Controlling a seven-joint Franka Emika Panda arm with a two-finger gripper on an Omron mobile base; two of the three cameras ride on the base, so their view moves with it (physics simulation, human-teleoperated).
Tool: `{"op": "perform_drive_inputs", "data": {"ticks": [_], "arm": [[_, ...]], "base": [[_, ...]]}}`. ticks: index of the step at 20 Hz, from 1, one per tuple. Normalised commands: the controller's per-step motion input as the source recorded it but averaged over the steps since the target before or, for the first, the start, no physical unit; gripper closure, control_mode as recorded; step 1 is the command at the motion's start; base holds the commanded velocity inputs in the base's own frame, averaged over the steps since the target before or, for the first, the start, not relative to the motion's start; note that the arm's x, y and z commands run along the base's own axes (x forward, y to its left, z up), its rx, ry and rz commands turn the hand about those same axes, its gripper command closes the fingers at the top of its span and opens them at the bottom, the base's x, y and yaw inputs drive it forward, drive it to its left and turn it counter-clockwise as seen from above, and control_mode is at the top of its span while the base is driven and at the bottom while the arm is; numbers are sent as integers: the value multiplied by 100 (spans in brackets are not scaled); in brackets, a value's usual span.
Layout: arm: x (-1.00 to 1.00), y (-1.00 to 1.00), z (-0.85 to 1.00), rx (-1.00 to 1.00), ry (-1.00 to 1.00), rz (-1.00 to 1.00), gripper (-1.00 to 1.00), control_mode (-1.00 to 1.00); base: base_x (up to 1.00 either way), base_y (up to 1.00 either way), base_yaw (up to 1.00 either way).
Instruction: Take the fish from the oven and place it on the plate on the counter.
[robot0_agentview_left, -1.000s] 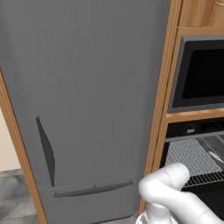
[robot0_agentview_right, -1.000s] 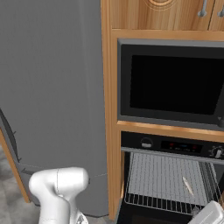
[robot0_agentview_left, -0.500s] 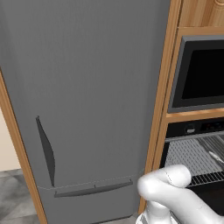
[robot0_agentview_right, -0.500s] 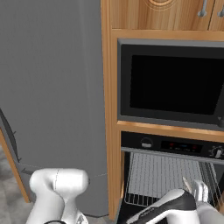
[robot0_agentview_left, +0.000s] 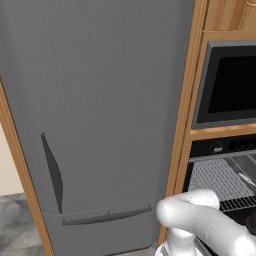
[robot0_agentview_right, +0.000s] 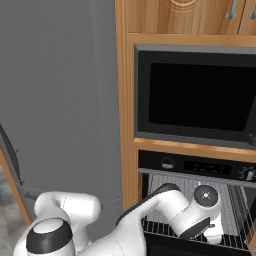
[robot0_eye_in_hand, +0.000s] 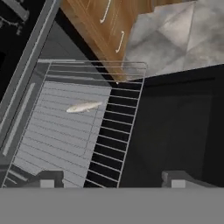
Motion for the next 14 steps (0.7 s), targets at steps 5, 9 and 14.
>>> {"op": "perform_drive_inputs", "data": {"ticks": [5,9,14], "arm": [[25,-25,-25,-7,26,42,-100,-100],[1,-26,0,0,10,66,-100,-100],[0,-28,-3,0,1,79,-100,-100]], "base": [[0,0,0],[0,0,0],[0,0,0]]}}
